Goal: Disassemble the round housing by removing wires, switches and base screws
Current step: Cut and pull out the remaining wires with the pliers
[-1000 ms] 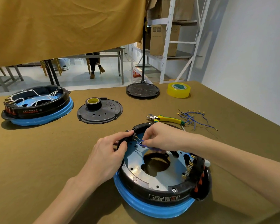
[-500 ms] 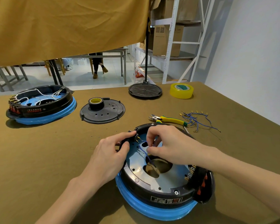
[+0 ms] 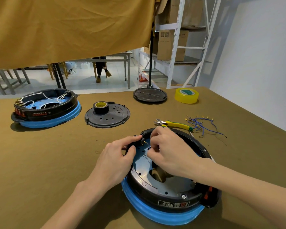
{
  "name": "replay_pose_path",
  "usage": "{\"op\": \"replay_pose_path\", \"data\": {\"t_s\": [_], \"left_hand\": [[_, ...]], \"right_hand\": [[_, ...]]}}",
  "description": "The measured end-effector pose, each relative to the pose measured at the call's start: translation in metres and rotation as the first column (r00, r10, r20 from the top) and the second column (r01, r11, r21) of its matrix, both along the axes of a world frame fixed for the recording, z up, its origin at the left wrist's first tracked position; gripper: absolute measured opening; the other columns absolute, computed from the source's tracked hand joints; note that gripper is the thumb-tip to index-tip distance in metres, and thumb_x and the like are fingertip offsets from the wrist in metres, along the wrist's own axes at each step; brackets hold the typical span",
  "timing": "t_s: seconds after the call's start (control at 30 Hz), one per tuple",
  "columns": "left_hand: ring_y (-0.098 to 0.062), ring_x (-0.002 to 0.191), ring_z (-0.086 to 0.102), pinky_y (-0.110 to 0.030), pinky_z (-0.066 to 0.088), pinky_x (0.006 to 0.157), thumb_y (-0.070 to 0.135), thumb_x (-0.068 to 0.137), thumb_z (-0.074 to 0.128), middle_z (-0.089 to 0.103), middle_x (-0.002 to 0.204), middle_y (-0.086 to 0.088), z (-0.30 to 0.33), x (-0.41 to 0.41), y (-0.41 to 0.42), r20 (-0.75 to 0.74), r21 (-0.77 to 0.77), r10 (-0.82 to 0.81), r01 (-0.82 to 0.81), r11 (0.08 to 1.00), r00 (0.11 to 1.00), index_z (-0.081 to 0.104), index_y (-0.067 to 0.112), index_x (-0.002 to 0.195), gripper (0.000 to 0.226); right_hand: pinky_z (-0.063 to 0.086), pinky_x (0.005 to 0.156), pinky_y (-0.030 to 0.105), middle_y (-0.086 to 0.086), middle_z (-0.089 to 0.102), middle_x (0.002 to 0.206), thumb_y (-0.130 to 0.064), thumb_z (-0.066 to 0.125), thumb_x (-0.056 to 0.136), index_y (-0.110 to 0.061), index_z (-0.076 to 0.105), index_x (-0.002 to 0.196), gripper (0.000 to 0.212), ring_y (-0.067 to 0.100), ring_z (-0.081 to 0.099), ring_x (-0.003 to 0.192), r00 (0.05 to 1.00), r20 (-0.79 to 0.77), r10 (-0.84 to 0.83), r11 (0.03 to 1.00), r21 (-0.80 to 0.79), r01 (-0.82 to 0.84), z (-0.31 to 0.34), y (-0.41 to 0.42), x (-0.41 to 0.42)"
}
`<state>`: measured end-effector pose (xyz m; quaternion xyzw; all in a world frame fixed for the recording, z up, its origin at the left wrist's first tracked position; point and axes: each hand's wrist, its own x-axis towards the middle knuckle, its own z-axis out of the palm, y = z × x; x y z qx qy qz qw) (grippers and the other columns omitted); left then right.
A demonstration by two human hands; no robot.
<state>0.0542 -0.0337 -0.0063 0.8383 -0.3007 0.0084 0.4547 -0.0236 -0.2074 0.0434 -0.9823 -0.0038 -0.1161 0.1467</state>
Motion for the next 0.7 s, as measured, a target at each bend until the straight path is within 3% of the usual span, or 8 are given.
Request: {"op": "replay_pose_path", "data": {"t_s": [0.1,0.17,0.23,0.37,0.5,0.57,0.7], "left_hand": [[0.011,0.114,0.052,-0.030,0.056,0.091,0.030,0.104,0.049,0.064,0.126,0.027,0.000,-0.001,0.000,-0.003,-0.006,0.003,-0.003,1.000,1.000,0.060,0.050,0.134,0.038],[0.008,0.118,0.052,-0.033,0.055,0.095,0.030,0.104,0.049,0.063,0.129,0.026,0.000,-0.002,0.000,-0.001,-0.006,0.007,-0.007,1.000,1.000,0.060,0.049,0.134,0.037],[0.007,0.120,0.052,-0.035,0.055,0.096,0.031,0.104,0.049,0.063,0.130,0.026,0.000,-0.002,-0.001,0.003,-0.010,0.011,-0.011,1.000,1.000,0.060,0.050,0.134,0.037],[0.005,0.126,0.051,-0.033,0.052,0.104,0.023,0.105,0.052,0.063,0.130,0.026,-0.003,-0.003,-0.004,-0.065,-0.099,0.012,-0.019,0.995,0.998,0.063,0.045,0.133,0.037],[0.011,0.121,0.055,-0.024,0.051,0.103,0.014,0.105,0.053,0.067,0.126,0.027,-0.005,-0.005,-0.010,-0.168,-0.261,-0.022,-0.023,0.965,0.986,0.066,0.039,0.132,0.039],[0.009,0.119,0.058,-0.022,0.053,0.100,0.011,0.104,0.053,0.069,0.123,0.026,-0.004,-0.005,-0.012,-0.203,-0.331,-0.050,-0.020,0.943,0.978,0.067,0.036,0.132,0.040],[-0.003,0.119,0.063,-0.029,0.055,0.096,0.008,0.104,0.052,0.072,0.124,0.016,-0.006,-0.005,-0.014,-0.235,-0.396,-0.084,-0.016,0.918,0.968,0.068,0.030,0.131,0.038]], "right_hand": [[0.042,0.084,0.032,-0.004,0.053,0.102,-0.028,0.062,0.091,-0.013,0.066,0.074,0.023,0.016,0.046,0.097,0.999,0.015,0.028,0.999,0.016,-0.028,0.006,-0.008,0.000],[0.041,0.086,0.029,-0.007,0.053,0.106,-0.031,0.062,0.094,-0.017,0.068,0.077,0.022,0.012,0.046,0.100,0.998,-0.051,0.045,0.997,0.064,-0.042,0.007,-0.014,-0.003],[0.039,0.082,0.026,-0.007,0.055,0.103,-0.033,0.064,0.095,-0.020,0.069,0.080,0.020,0.009,0.047,0.096,0.999,-0.008,0.040,0.989,0.140,-0.039,0.007,-0.020,-0.007],[0.045,0.066,0.019,-0.007,0.067,0.079,-0.027,0.070,0.094,-0.020,0.075,0.080,0.016,0.008,0.060,0.071,0.974,0.214,-0.073,0.935,0.354,-0.008,0.013,-0.042,-0.006],[0.052,0.060,0.024,-0.005,0.072,0.063,-0.025,0.071,0.095,-0.017,0.080,0.083,0.017,0.005,0.063,0.054,0.937,0.253,-0.239,0.831,0.553,0.062,0.017,-0.084,0.014],[0.052,0.063,0.026,-0.002,0.073,0.064,-0.027,0.070,0.095,-0.016,0.081,0.082,0.020,0.005,0.063,0.056,0.923,0.206,-0.326,0.821,0.545,0.168,0.012,-0.108,0.028],[0.057,0.073,0.038,0.007,0.076,0.079,-0.026,0.064,0.098,-0.009,0.080,0.080,0.029,0.023,0.069,0.078,0.908,0.088,-0.410,0.884,0.282,0.372,-0.014,-0.145,0.050]]}}
